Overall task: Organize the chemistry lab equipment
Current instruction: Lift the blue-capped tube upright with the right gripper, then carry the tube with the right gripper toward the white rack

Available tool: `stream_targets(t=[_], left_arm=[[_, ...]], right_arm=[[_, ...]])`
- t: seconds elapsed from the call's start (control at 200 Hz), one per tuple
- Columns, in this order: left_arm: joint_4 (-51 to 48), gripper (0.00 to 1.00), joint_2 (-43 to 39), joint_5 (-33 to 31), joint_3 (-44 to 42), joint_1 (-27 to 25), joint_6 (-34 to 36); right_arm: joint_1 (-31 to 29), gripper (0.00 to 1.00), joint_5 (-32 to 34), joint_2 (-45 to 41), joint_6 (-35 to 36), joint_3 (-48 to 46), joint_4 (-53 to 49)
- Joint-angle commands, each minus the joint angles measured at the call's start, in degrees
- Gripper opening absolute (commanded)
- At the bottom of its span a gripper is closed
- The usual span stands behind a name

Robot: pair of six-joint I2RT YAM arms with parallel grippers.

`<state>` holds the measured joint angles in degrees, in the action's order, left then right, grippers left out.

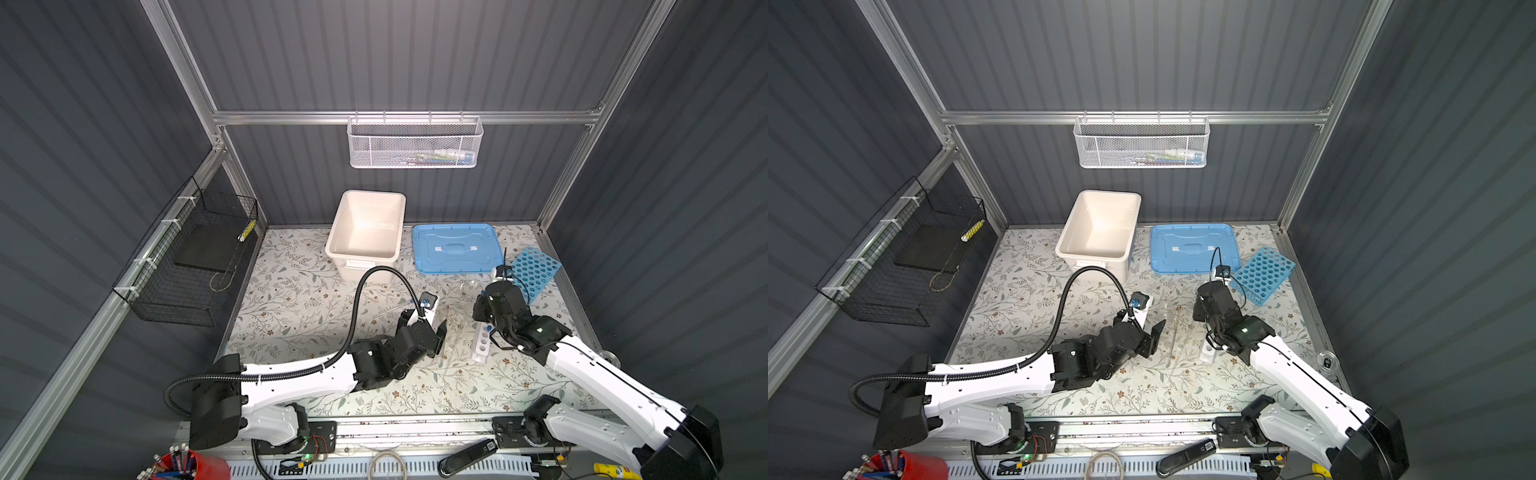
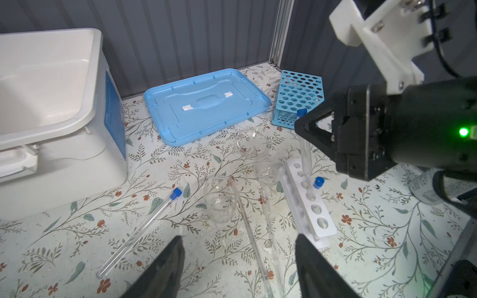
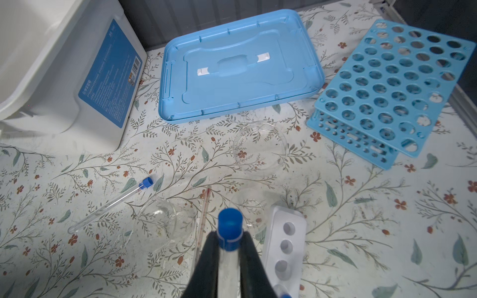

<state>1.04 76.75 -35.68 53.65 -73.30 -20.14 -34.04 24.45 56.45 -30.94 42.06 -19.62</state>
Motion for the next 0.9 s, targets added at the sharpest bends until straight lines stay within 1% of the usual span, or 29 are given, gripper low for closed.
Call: stream_targets(t=[0.0, 0.095, 0.18, 0.37, 0.48, 0.59, 0.69, 0.745, 0.821, 0.856, 0.881, 0.896], left_arm=[[2.02, 0.69, -2.35, 1.84, 0.34, 0.26, 1.24], [2.86, 0.69, -4.17, 2.38, -1.12, 0.25, 0.98], [3.56, 0.69, -5.66, 2.72, -2.27, 0.28, 0.67], [3.45, 0.69, -7.37, 3.74, -3.58, 0.33, -0.15], [3.10, 0.68, -8.17, 4.26, -4.19, 0.27, -0.54], [3.70, 0.68, -9.28, 4.48, -5.19, 0.30, -0.66], [3.95, 0.68, -9.85, 4.39, -5.58, 0.34, -0.57], [4.15, 0.68, -10.02, 4.72, -5.88, 0.20, -0.53], [4.15, 0.68, -10.64, 4.85, -6.41, 0.23, -0.76], [4.19, 0.68, -11.06, 4.92, -6.77, 0.18, -0.82], [4.15, 0.68, -11.35, 4.92, -7.12, 0.19, -0.91], [4.22, 0.68, -11.64, 4.92, -7.30, 0.21, -0.95]], right_arm=[[-3.20, 0.13, 7.33, -3.65, -0.18, -2.42, 2.95], [-5.54, 0.13, 10.03, -5.71, -1.21, -3.36, 1.18], [-8.60, 0.13, 13.96, -7.29, -2.00, -4.42, 0.55], [-16.25, 0.13, 23.28, -10.49, -1.74, -9.37, 4.64], [-21.32, 0.13, 29.65, -11.01, -2.48, -11.45, 5.95], [-24.83, 0.13, 34.29, -10.85, -4.39, -12.74, 6.23], [-29.13, 0.12, 40.05, -9.68, -6.90, -14.38, 7.47], [-31.45, 0.12, 43.56, -8.72, -10.06, -15.11, 7.03], [-33.60, 0.12, 46.90, -7.40, -16.99, -15.37, 2.88], [-34.02, 0.12, 47.73, -6.98, -19.16, -15.40, 1.42], [-34.53, 0.12, 48.44, -6.60, -22.28, -15.30, -0.75], [-35.01, 0.12, 49.21, -6.46, -25.83, -15.33, -3.24]])
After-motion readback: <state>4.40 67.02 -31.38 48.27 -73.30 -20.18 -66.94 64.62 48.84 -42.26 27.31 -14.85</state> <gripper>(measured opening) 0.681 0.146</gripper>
